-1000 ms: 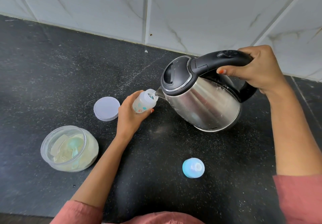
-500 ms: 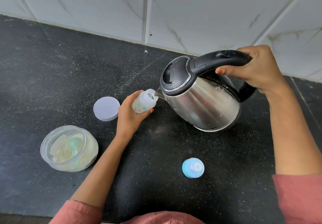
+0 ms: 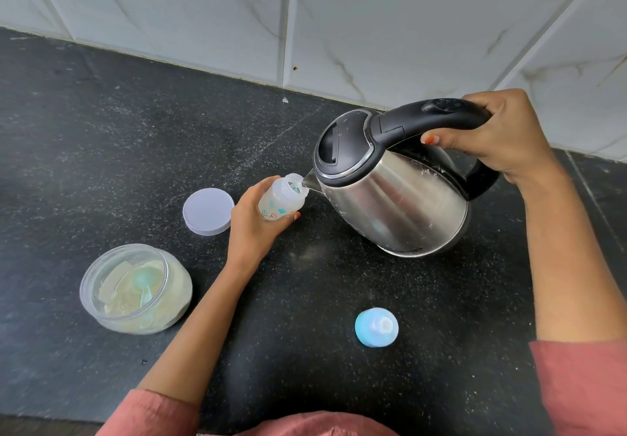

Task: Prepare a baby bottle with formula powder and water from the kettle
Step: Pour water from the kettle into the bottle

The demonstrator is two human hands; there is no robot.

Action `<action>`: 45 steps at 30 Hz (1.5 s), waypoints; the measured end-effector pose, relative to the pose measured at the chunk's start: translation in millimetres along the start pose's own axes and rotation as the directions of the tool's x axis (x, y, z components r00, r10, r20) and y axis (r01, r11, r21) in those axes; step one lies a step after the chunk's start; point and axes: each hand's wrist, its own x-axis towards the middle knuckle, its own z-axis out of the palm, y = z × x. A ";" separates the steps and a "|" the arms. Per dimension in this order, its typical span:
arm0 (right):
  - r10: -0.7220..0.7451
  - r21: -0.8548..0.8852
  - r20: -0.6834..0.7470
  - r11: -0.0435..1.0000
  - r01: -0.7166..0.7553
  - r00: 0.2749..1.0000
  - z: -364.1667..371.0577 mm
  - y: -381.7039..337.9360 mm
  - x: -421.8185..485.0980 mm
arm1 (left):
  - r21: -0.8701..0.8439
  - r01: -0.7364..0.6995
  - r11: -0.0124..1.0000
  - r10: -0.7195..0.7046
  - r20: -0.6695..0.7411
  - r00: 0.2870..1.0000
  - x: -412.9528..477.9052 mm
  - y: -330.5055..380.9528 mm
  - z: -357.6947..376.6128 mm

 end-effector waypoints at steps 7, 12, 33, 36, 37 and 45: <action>-0.014 0.018 -0.015 1.000 0.014 1.000 -1.6 1.7 -3.5 | -0.006 0.006 1.000 -0.006 -0.003 1.000 -0.2 0.5 0.6; -0.003 0.035 -0.050 0.999 0.005 0.999 -4.5 4.9 -6.6 | -0.036 0.013 0.999 -0.013 0.005 1.000 0.5 5.3 3.6; 0.121 0.398 -0.225 0.917 -0.022 0.967 -38.2 58.5 -53.9 | -0.103 0.012 0.995 -0.003 0.083 0.997 -4.9 40.9 31.1; 0.157 0.399 -0.284 0.916 -0.032 0.946 -42.0 73.6 -59.2 | -0.105 0.008 0.994 0.001 0.083 0.997 -8.2 44.0 33.4; 0.166 0.403 -0.299 0.915 -0.034 0.940 -43.4 79.0 -60.6 | -0.106 0.006 0.994 0.003 0.083 0.997 -9.2 44.8 34.3; 0.218 0.535 -0.236 0.843 -0.061 0.947 -51.3 108.4 -73.2 | -0.123 0.007 0.992 0.005 0.091 0.996 -15.4 48.3 41.9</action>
